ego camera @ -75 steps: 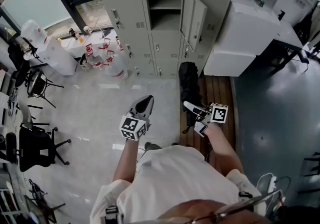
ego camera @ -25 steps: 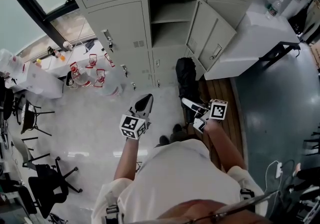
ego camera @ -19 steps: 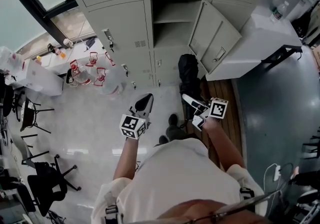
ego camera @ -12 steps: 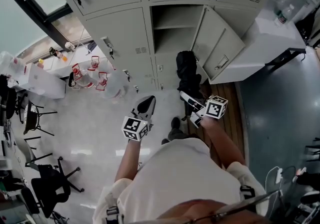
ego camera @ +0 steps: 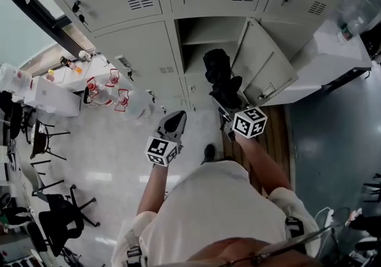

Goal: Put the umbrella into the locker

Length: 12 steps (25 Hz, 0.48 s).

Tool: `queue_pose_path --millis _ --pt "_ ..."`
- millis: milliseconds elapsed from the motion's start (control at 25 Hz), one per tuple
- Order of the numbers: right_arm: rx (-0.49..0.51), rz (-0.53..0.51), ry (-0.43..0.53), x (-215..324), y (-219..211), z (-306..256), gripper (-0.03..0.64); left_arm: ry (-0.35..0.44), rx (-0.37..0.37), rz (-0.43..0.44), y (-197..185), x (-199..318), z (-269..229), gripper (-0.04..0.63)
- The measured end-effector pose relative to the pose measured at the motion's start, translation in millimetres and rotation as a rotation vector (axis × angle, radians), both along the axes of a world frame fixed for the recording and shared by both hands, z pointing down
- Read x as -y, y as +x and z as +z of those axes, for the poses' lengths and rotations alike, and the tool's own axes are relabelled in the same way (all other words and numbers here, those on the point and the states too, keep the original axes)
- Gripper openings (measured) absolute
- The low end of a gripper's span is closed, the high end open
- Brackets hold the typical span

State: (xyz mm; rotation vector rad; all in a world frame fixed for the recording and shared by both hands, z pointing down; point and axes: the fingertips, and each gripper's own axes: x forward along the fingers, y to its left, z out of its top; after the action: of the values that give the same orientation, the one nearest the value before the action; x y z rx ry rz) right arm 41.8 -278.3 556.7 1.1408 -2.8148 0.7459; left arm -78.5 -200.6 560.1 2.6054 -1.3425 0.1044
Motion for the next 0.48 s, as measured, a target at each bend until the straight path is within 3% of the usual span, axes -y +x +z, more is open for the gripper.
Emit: queue_pose_path --millis 280,480 --pt "-0.143 0.018 0.128 49.5 -0.6 -4.9 0.222 0.03 0.027 -0.043 6.4 32.2 -10.7 0.003" --pt "-0.19 0.015 0.141 75.6 -4.2 -5.1 0.222 0.044 0.035 -0.076 4.2 44.8 -14.9 0.003"
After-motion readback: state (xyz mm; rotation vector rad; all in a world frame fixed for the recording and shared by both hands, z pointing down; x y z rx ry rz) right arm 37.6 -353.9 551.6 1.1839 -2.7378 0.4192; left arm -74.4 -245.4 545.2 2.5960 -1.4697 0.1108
